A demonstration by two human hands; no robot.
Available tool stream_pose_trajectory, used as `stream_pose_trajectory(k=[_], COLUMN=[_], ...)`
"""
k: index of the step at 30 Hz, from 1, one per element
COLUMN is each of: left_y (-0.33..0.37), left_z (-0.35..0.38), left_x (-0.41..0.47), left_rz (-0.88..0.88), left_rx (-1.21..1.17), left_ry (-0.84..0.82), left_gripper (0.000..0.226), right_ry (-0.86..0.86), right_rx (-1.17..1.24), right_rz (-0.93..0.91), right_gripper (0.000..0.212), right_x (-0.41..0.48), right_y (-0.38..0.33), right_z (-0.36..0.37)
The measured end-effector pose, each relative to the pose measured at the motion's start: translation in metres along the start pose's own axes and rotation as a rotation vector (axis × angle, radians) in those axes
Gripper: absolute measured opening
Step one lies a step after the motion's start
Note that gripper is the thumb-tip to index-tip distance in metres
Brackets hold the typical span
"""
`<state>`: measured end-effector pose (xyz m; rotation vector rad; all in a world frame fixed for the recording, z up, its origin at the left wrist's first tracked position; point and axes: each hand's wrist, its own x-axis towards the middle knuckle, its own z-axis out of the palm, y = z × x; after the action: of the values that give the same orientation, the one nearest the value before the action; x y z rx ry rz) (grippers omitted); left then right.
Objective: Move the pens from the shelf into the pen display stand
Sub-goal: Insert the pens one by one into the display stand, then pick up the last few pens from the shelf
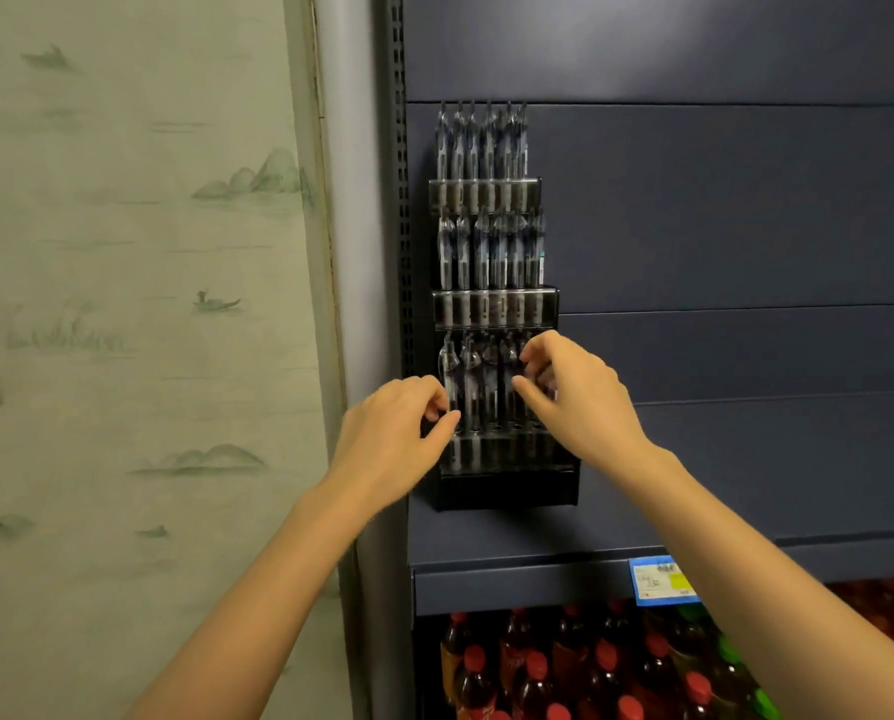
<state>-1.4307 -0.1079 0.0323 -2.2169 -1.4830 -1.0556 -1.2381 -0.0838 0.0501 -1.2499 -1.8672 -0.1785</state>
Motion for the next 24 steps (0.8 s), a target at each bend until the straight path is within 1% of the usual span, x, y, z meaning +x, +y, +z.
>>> stream_pose_trajectory(k=[4,9,12,20,24], left_y=[0.028,0.075,0.112,0.247,0.321], left_z=[0.012,0.038,0.06,0.127,0.148], left_x=[0.004,0.016,0.025,0.041,0.036], left_rz=[0.09,0.245,0.324,0.522,0.639], left_rx=[-0.038,-0.088,-0.154,-0.316,-0.374], left_ry=[0.001,0.002,-0.03,-0.159,-0.189], left_gripper=[0.014,0.021,0.024,0.029,0.031], right_ry=[-0.009,-0.034,-0.036,0.026,0.062], right_rx=[-0.224,-0.361,-0.444,-0.694,-0.796], right_rz=[0.041,0.184,0.288,0.553,0.67], right_gripper=[0.029,0.037,0.04,0.041,0.04], right_x=[-0.017,-0.047,-0.071,-0.156,-0.198], right_y=[0.027,0.061,0.082,0.139,0.16], right_z=[-0.021,-0.058,-0.089,-0.19,-0.241])
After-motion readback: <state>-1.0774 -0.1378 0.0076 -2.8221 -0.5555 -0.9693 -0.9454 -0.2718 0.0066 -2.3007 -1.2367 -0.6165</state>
